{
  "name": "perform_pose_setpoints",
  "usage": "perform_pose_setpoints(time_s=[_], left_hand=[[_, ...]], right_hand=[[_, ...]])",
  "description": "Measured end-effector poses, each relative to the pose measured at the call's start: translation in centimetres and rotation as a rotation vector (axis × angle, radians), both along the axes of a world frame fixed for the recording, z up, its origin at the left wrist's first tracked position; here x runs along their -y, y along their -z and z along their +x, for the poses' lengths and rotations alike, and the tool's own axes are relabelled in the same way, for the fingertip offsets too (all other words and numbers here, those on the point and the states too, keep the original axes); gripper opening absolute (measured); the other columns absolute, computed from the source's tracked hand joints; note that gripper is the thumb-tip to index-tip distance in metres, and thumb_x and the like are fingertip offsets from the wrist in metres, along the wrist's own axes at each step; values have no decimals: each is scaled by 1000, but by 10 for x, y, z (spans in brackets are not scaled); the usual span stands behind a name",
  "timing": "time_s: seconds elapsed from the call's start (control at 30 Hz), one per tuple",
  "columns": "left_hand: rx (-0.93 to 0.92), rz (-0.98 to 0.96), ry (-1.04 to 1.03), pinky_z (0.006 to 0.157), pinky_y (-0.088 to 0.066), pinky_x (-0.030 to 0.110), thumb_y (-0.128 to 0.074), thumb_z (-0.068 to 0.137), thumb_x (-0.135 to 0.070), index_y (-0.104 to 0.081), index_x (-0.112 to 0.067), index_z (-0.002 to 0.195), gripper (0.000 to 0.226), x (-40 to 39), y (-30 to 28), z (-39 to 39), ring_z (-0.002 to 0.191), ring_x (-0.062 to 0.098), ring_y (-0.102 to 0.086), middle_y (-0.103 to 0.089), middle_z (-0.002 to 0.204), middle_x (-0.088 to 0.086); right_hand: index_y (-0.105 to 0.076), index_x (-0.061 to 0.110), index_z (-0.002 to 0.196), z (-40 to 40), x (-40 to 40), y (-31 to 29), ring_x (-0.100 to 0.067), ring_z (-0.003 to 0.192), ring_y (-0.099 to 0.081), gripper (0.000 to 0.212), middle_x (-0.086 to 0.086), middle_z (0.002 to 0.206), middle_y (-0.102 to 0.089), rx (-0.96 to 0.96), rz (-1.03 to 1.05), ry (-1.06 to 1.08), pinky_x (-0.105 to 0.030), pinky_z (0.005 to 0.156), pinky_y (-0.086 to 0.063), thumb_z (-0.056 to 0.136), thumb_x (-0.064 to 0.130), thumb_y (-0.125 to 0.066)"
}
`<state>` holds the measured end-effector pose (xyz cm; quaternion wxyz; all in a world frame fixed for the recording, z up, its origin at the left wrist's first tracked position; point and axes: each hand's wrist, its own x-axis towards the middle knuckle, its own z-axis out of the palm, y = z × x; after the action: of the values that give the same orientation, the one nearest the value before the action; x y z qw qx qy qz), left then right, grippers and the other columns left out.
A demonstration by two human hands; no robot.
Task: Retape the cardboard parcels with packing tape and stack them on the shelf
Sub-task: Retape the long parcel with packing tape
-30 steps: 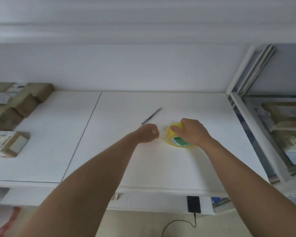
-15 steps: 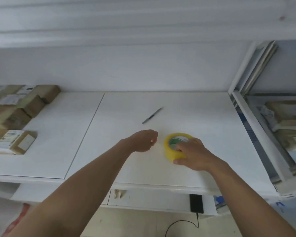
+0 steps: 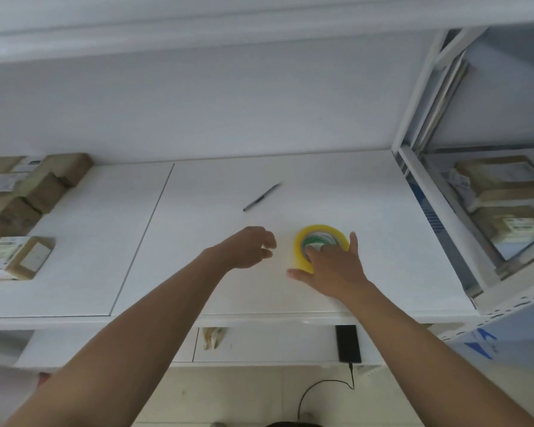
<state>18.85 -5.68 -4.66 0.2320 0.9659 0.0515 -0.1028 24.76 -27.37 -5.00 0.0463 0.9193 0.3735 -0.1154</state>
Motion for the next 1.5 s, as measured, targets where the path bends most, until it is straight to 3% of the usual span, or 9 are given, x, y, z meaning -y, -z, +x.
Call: perform_pose_setpoints(time_s=[0.2, 0.33, 0.47, 0.6, 0.73, 0.87, 1.13, 1.3, 1.5], left_hand=[[43, -178, -76, 78, -52, 23, -62, 92, -3, -68, -14, 105, 18, 0, 12, -20, 68, -5, -62, -66, 80, -9], [140, -103, 28, 84, -45, 23, -64, 94, -13, -71, -14, 102, 10, 23, 22, -26, 84, 14, -59, -60, 92, -2], [234, -93, 55, 84, -48, 27, -63, 94, -8, -70, -13, 99, 11, 40, 34, -33, 87, 18, -62, -60, 103, 1], [222, -68, 53, 85, -49, 30, -60, 94, -5, -66, -12, 106, 15, 43, 39, -34, 91, 18, -61, -60, 103, -1], [240, -67, 33, 79, -44, 25, -60, 95, -6, -61, -12, 113, 19, 44, 40, -32, 87, 18, -56, -58, 97, -1], [301, -67, 25, 80, -49, 34, -63, 94, -10, -64, -8, 106, 12, 55, 40, -22, 87, 24, -61, -63, 96, 6], [288, -76, 64, 80, -47, 34, -54, 98, -14, -65, -11, 102, 13, 112, 41, 27, 89, 23, -59, -62, 98, 5], [253, -93, 56, 85, -46, 32, -53, 98, -13, -63, -12, 109, 15, 139, 42, 58, 96, 23, -59, -63, 105, 6], [268, -138, 35, 82, -48, 33, -53, 96, -9, -65, -13, 104, 15, 157, 42, 80, 92, 25, -60, -65, 98, 6]], right_hand=[[-55, 23, 118, 1, 11, 6, -21, 116, -57, 41, 5, 112, -63, -59, 135, -49, -48, 121, 1, 101, 56, -35], [-51, 24, 104, 7, 30, 11, -19, 116, -54, 25, 7, 101, -55, -91, 163, -87, -41, 121, -2, 102, 46, -40], [-49, 23, 129, 7, 43, 17, -21, 125, -48, 37, 4, 121, -59, -60, 144, -101, -41, 121, 2, 102, 44, -39], [-48, 25, 133, 0, 34, 15, -23, 118, -54, 57, 3, 117, -64, 21, 126, -65, -49, 120, -2, 95, 67, -38], [-49, 23, 131, 4, 33, 17, -24, 117, -55, 44, 1, 120, -64, 49, 123, -100, -43, 118, -6, 100, 53, -42], [-46, 22, 137, 14, 47, 14, -22, 126, -49, 41, 0, 129, -59, -1, 118, -120, -41, 120, -5, 103, 43, -43], [-47, 23, 133, 48, 101, -1, -18, 132, -41, 34, 4, 130, -56, -36, 19, 32, -55, 120, 6, 101, 31, -42], [-55, 27, 118, 56, 123, -7, -19, 120, -50, 32, 5, 115, -62, -49, 0, 187, -56, 118, 1, 99, 50, -42], [-57, 30, 110, 56, 133, -7, -21, 109, -58, 28, 4, 104, -65, -22, -16, 316, -55, 118, -7, 98, 49, -41]])
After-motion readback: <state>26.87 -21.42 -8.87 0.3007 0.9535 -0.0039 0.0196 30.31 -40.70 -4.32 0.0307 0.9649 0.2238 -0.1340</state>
